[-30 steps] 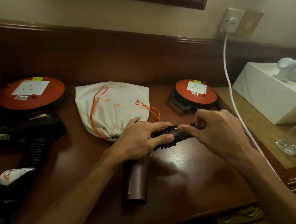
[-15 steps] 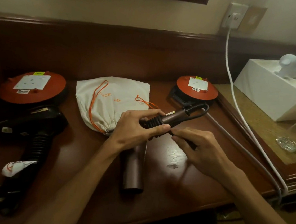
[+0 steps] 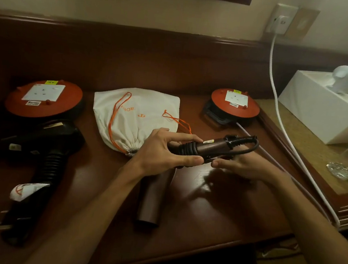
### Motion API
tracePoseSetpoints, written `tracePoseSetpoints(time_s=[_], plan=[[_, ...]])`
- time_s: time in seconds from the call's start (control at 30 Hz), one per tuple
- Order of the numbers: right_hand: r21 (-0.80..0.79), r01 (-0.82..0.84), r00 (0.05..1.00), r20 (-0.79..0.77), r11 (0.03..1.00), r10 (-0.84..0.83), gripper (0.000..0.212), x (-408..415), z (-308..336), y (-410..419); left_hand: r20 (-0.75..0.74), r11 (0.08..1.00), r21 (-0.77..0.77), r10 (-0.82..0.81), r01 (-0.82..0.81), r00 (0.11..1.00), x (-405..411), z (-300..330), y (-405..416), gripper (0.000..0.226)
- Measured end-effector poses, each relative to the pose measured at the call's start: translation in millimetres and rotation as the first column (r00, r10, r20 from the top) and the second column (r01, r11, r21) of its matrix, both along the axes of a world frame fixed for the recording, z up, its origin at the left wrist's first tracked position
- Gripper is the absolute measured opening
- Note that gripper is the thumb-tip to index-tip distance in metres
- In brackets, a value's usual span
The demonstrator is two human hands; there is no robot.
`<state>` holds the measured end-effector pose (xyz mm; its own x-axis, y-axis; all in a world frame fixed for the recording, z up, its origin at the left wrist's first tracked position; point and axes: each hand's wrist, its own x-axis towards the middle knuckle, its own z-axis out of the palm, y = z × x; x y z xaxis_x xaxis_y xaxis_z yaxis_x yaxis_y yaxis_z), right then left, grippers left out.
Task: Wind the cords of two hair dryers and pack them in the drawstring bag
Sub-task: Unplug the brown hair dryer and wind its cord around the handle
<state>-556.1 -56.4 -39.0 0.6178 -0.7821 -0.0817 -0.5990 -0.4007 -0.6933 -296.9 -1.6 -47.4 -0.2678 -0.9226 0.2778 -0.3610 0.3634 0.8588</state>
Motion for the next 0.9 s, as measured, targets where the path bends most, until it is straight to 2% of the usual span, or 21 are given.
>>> tracePoseSetpoints(time_s=[0.07, 0.17, 0.23, 0.37, 0.43, 0.53, 0.63, 0.7, 0.8, 0.9], plan=[[0.133, 0.069, 0.994, -0.094, 0.989, -0.057, 0.018, -2.2, 5.6, -17.6, 0.051, 1.0, 0.008, -0.018, 0.018, 0.999, 2.0, -2.2, -0.6, 0.043], [0.067, -0.034, 0.964, -0.262, 0.997, 0.051, 0.016, 2.1, 5.5, -41.7, 0.089, 0.999, -0.004, -0.039, 0.04, 0.995, 3.0, -6.1, 0.1, 0.051], [0.034, -0.077, 0.922, -0.377, 0.996, 0.084, 0.023, 11.9, 10.7, -51.5, 0.164, 0.998, -0.054, -0.026, 0.035, 0.986, -1.2, -7.9, 0.2, 0.056], [-0.07, -0.107, 0.887, -0.458, 0.992, 0.063, 0.028, 32.7, 42.9, -53.0, 0.327, 0.999, -0.043, 0.013, 0.001, 0.945, -7.3, -6.1, -1.9, 0.091], [-0.133, -0.145, 0.867, -0.494, 0.98, 0.061, 0.024, 44.6, 59.4, -43.2, 0.425, 1.0, -0.02, 0.019, -0.012, 0.905, -11.3, -2.7, -2.8, 0.099], [-0.269, -0.261, 0.836, -0.544, 0.927, 0.077, 0.023, 64.7, 76.6, -15.8, 0.559, 0.999, -0.036, -0.007, 0.033, 0.829, -24.1, -1.0, -6.9, 0.083], [-0.347, -0.323, 0.78, -0.624, 0.88, 0.041, 0.028, 73.9, 86.3, 11.6, 0.638, 0.999, -0.039, 0.023, 0.003, 0.77, -28.9, -3.7, -10.2, 0.068], [-0.314, -0.321, 0.758, -0.651, 0.894, 0.044, 0.026, 68.2, 93.2, 26.7, 0.613, 0.999, -0.038, 0.028, -0.006, 0.79, -24.7, -6.6, -10.4, 0.062], [-0.215, -0.232, 0.8, -0.597, 0.949, 0.06, 0.017, 55.6, 96.1, 48.3, 0.496, 0.998, -0.053, 0.045, -0.022, 0.867, -17.4, -5.5, -8.0, 0.06], [-0.284, -0.182, 0.831, -0.556, 0.941, -0.007, 0.011, 45.3, 82.1, 69.5, 0.392, 0.998, -0.068, 0.04, -0.015, 0.919, -15.8, -2.4, -4.0, 0.049]])
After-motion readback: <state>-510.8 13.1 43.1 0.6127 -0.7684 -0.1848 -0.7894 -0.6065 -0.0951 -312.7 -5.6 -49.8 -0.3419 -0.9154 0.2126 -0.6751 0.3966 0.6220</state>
